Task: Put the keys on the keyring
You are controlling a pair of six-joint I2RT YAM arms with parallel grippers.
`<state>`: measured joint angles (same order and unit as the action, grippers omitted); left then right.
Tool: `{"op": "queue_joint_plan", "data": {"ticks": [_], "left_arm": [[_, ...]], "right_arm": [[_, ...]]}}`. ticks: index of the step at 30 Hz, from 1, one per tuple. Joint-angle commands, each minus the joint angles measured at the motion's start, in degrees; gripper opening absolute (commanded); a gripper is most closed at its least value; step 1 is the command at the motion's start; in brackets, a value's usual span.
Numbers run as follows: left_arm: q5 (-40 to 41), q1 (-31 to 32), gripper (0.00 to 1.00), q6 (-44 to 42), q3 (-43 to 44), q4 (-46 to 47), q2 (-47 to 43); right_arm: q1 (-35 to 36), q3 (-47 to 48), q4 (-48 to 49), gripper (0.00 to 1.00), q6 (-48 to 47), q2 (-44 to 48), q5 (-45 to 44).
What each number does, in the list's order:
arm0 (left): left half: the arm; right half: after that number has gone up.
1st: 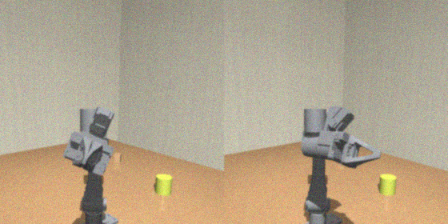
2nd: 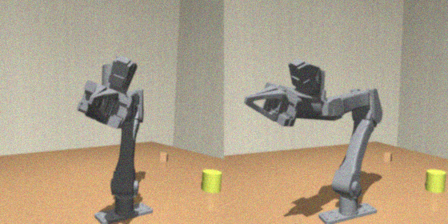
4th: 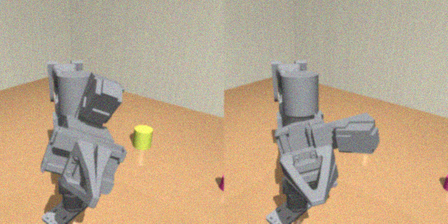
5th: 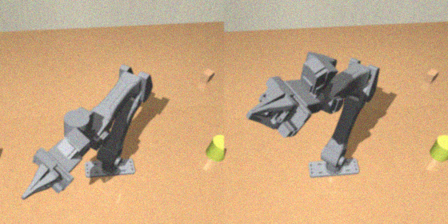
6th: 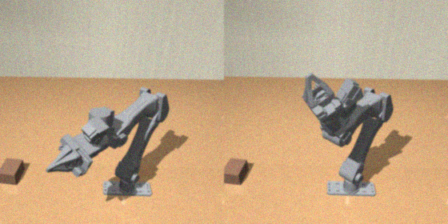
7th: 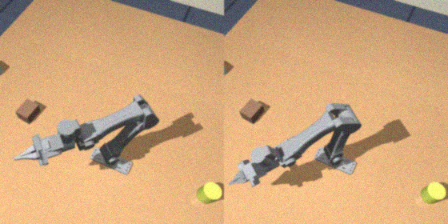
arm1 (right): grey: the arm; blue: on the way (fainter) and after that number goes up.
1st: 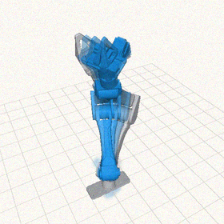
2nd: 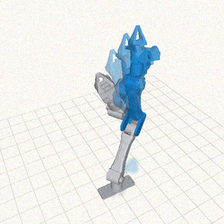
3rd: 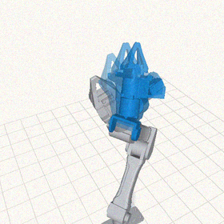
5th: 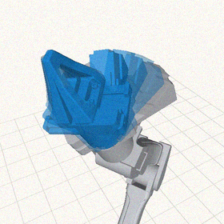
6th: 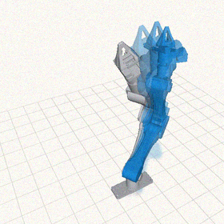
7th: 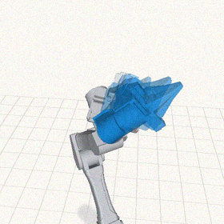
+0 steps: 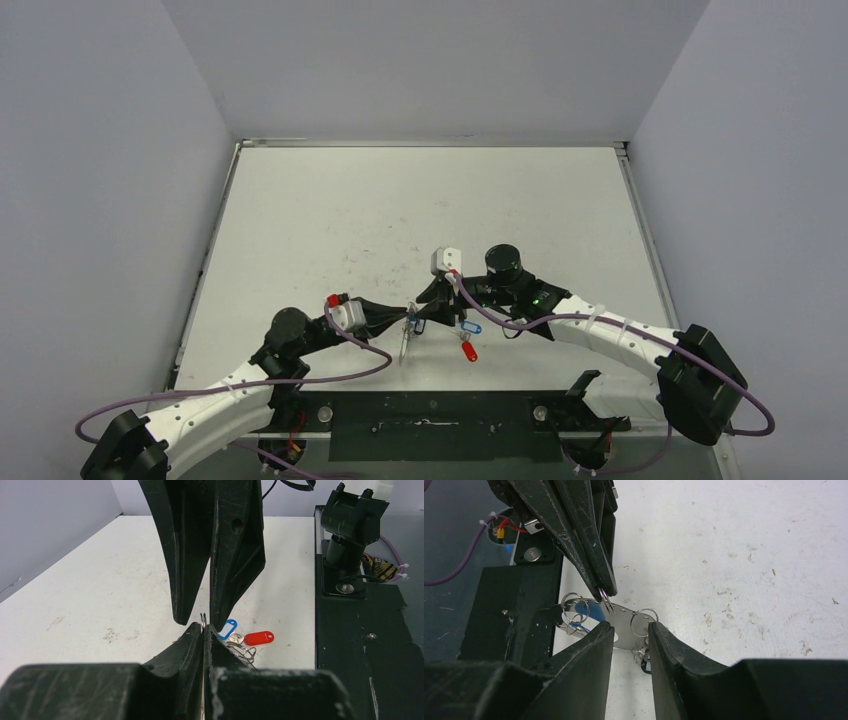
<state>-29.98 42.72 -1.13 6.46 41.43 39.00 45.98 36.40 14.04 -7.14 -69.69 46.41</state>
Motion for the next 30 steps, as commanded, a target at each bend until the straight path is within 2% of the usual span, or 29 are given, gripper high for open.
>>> {"op": "queue_joint_plan", "data": {"ticks": [1,15,21,25,30], "left_arm": [[0.72,-0.15,0.00,0.33,0.64,4.92,-0.57],[0.62,-0.15,0.00,0.26,0.92,4.70,-0.24],[0.58,-0.12,0.00,0.34,0.86,4.55,-0.24],[0.59,-0.14,0.00,0.33,0.86,4.53,-0.29],[0.74,-0.14,0.00,0.42,0.77,4.50,-0.36]], "right_arm": [[0.52,-0.06,1.63,0.33,-1.52,1.51,0.84],[1.95,1.82,5.95,0.25,1.36,-0.58,3.58],[2.45,2.25,7.35,0.14,2.53,-0.70,3.26],[2.41,2.74,6.63,0.00,2.36,-0.70,2.81],[2.37,4.12,2.54,0.00,0.55,-0.80,2.49]]}}
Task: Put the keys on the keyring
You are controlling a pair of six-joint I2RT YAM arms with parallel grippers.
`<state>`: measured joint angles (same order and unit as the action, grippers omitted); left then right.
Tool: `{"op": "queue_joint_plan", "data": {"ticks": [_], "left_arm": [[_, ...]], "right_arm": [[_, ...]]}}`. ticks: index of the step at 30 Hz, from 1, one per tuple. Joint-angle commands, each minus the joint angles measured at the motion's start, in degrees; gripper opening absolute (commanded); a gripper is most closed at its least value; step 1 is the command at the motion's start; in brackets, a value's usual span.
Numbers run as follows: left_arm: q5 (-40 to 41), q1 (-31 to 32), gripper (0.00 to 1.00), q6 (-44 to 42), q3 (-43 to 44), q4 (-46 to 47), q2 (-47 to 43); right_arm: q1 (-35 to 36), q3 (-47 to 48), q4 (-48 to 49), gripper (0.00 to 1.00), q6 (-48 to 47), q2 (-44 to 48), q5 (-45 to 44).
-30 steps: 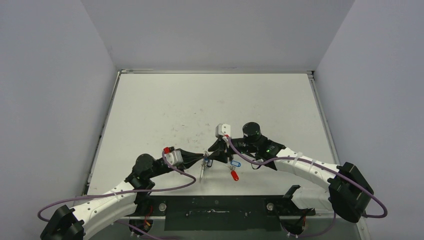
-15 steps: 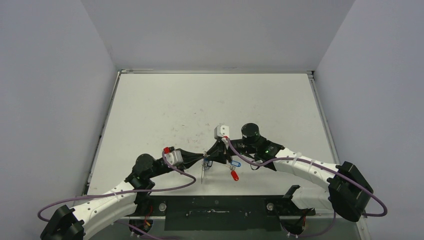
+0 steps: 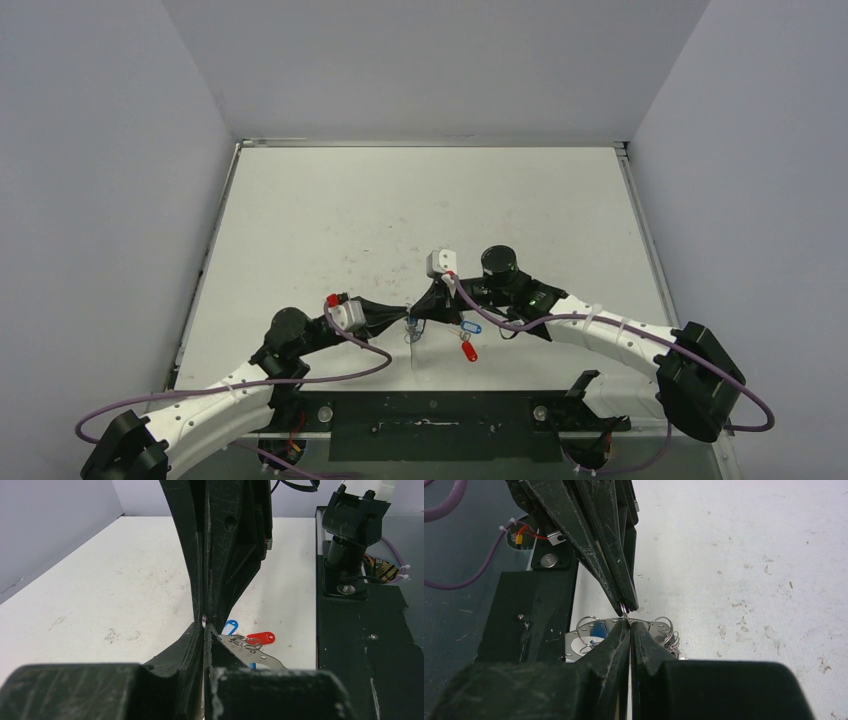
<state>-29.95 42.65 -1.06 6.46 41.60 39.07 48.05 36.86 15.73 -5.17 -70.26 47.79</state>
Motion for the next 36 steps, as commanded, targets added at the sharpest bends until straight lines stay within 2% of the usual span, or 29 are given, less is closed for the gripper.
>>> {"op": "queue_joint_plan", "data": {"ticks": [1,3,5,6,11,18,23,29,36], "left_arm": [[0.77,-0.03,0.00,0.41,0.75,4.28,-0.41],[1.11,-0.07,0.00,0.40,0.90,3.78,-0.76],[1.19,-0.04,0.22,-0.07,1.28,1.57,-1.43],[1.02,-0.03,0.27,-1.12,1.95,-1.19,-2.21],[2.19,-0.11,0.40,-5.95,6.08,-14.85,-6.07],[1.76,-0.12,0.41,-9.44,11.78,-27.35,-6.62],[0.94,-0.14,0.39,-11.73,14.80,-33.04,-5.30],[-1.63,-0.15,0.25,-12.12,16.06,-33.09,-3.42],[-2.40,-0.19,0.27,-11.48,16.51,-30.88,-1.22]], "right_arm": [[0.38,4.05,-0.16,0.00,-1.80,-0.11,1.02],[0.53,5.83,-5.42,0.00,-3.55,0.18,0.10],[0.94,8.84,-12.65,0.00,-5.96,0.09,-2.02],[1.16,10.73,-17.26,0.00,-7.32,-0.16,-3.13],[2.48,19.71,-33.94,0.00,-11.28,-2.64,-9.31],[5.79,32.93,-52.78,0.00,-13.47,-9.07,-17.30],[6.93,40.58,-61.17,0.00,-13.13,-13.46,-20.52],[8.71,46.44,-66.72,0.00,-12.41,-16.94,-21.53],[11.01,51.28,-68.98,0.00,-10.55,-19.91,-21.40]]}}
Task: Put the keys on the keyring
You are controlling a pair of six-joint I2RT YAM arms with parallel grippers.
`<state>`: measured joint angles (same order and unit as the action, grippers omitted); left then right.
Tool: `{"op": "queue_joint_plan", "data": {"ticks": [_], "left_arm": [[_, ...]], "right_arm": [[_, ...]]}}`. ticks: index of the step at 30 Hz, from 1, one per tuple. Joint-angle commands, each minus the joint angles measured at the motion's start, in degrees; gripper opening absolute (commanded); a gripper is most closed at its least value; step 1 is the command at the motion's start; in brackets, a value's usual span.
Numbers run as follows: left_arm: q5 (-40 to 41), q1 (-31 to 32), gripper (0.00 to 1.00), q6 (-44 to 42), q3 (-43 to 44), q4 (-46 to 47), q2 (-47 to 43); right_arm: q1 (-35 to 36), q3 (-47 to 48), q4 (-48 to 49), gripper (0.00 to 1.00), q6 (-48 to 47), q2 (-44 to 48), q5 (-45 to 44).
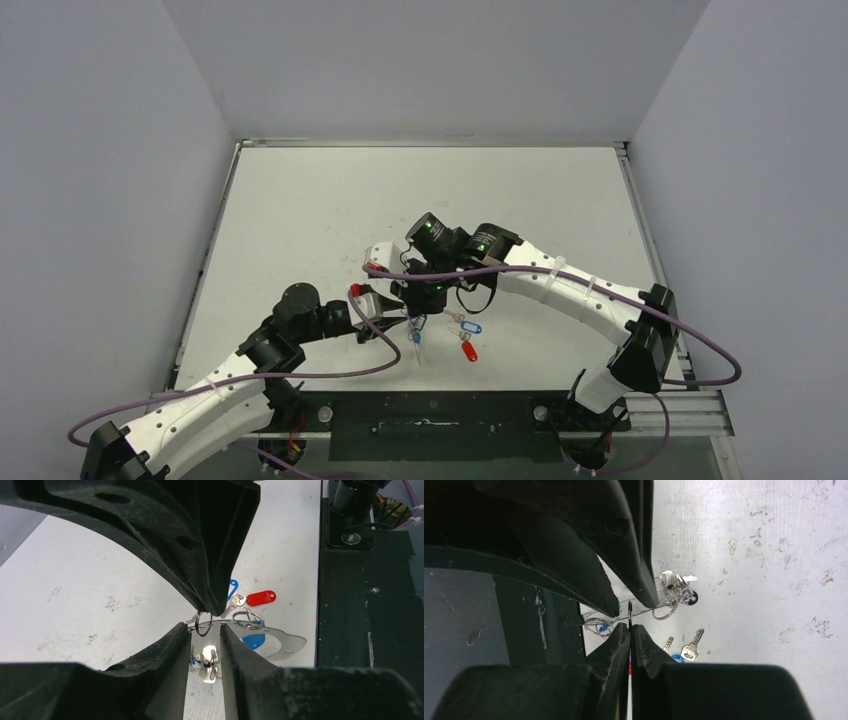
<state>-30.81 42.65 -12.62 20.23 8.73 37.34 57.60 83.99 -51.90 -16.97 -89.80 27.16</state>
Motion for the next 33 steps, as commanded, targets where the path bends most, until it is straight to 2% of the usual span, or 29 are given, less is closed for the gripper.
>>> {"op": "queue_joint_plan", "data": {"ticks": [1,3,12,14,15,17,19,22,25,27,32,33], "left_arm": [[-1.54,-0.19,0.27,0.26,2.53,2.72,0.66],[-1.82,-0.13,0.26,0.55,2.24,3.88,0.79],[-2.84,-0.13,0.06,0.50,2.78,3.54,0.86],[-2.81,-0.16,0.06,0.45,2.88,3.31,0.54],[-2.76,-0.15,0.10,0.48,2.89,3.23,0.26],[-2.48,-0.12,0.23,0.41,2.82,3.07,-0.27],[-2.13,-0.17,0.27,0.45,2.67,3.05,-0.90],[-1.69,-0.18,0.21,0.42,2.24,3.11,-1.79],[-1.70,-0.18,0.05,0.50,2.01,3.25,-1.94],[-1.78,-0.14,0.00,0.58,1.77,3.65,-1.60],[-2.22,-0.20,0.00,0.22,1.83,4.11,0.31],[-2.28,-0.18,0.05,0.09,1.90,4.10,0.71]], "right_arm": [[1.70,4.39,-1.28,0.00,1.17,-0.45,-0.86],[1.87,4.64,-1.20,0.00,1.10,-0.64,-0.89],[2.41,5.79,-2.68,0.00,0.72,-2.04,-1.79],[2.51,5.84,-2.68,0.00,0.63,-2.25,-1.82],[2.54,5.84,-2.68,0.00,0.55,-2.31,-1.84],[2.57,5.84,-2.73,0.00,0.45,-2.44,-2.01],[2.55,5.97,-2.71,0.00,0.36,-2.56,-2.10],[2.53,6.22,-2.69,0.00,0.34,-2.74,-1.96],[2.54,6.36,-2.62,0.00,0.36,-2.76,-1.75],[2.62,6.44,-2.56,0.00,0.29,-2.79,-1.61],[2.68,6.50,-2.37,0.00,0.21,-2.59,-1.48],[2.69,6.48,-2.33,0.00,0.17,-2.50,-1.49]]}}
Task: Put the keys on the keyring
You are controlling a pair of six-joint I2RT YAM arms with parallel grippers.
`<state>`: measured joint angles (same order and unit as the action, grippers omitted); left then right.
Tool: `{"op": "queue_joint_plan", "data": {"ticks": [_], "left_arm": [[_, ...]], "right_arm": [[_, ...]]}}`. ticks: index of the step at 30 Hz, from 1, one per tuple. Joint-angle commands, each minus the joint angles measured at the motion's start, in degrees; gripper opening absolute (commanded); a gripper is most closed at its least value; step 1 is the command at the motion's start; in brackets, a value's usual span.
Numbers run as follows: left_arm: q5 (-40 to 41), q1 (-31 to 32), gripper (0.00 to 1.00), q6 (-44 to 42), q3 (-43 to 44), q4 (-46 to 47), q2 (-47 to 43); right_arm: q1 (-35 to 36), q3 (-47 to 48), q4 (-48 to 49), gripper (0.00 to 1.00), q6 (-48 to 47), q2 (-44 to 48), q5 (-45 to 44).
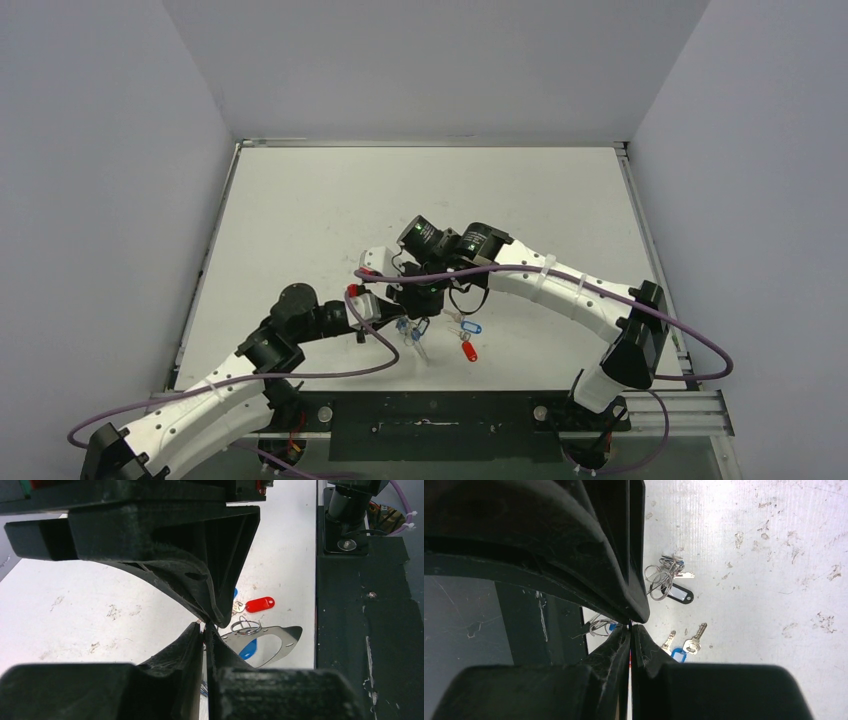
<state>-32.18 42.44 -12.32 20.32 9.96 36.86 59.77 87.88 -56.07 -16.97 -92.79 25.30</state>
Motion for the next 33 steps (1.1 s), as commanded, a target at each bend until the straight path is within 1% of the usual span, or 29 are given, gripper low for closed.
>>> {"op": "queue_joint_plan", "data": {"ticks": [1,3,6,7,9,10,15,17,18,20,22,25,28,33], "left_arm": [[-1.12,0.02,0.09,-0.37,1.90,2.91,1.58],[-1.48,0.12,0.13,-0.54,2.05,2.96,2.23],[-1.89,0.08,0.14,-0.77,2.31,3.11,2.82],[-1.94,0.10,0.12,-0.84,2.42,3.14,2.97],[-2.17,0.09,0.02,-0.82,2.53,3.27,3.08],[-2.25,0.05,0.00,-0.80,2.53,3.31,3.07],[-2.09,0.09,0.00,0.32,1.34,4.34,2.14],[-0.98,0.06,0.00,1.82,-0.22,6.51,1.24],[-0.09,0.08,0.00,2.94,-1.25,8.13,0.56],[1.75,0.08,0.00,5.35,-3.97,12.69,-1.05],[3.49,0.06,0.00,7.64,-6.89,17.59,-2.46],[5.46,0.03,0.00,10.46,-10.73,25.43,-4.09],[6.53,0.09,0.00,12.00,-13.17,30.06,-5.03],[7.80,0.03,0.00,14.90,-16.59,38.88,-5.35]], "right_arm": [[0.56,2.57,1.91,0.00,0.18,0.54,0.36],[0.53,2.62,1.96,0.00,0.18,0.60,0.36],[0.58,2.60,2.11,0.00,0.18,0.61,0.49],[0.66,2.60,2.15,0.00,0.14,0.55,0.47],[0.66,2.67,2.20,0.00,0.18,0.49,0.46],[0.67,2.71,2.13,0.00,0.14,0.39,0.39],[0.42,1.84,3.67,0.00,-0.08,1.14,-1.89],[-0.23,-0.77,6.56,0.05,0.26,3.04,-3.22],[-0.85,-1.79,8.89,0.11,0.46,4.42,-3.38],[-2.73,-7.67,16.19,0.18,0.68,8.16,-1.58],[-5.24,-14.27,24.69,0.31,1.09,12.70,2.09],[-8.98,-24.05,37.64,0.42,2.96,20.34,6.79],[-10.33,-31.47,47.23,0.47,3.23,25.15,8.23],[-10.53,-37.97,57.13,0.47,4.88,27.03,12.02]]}}
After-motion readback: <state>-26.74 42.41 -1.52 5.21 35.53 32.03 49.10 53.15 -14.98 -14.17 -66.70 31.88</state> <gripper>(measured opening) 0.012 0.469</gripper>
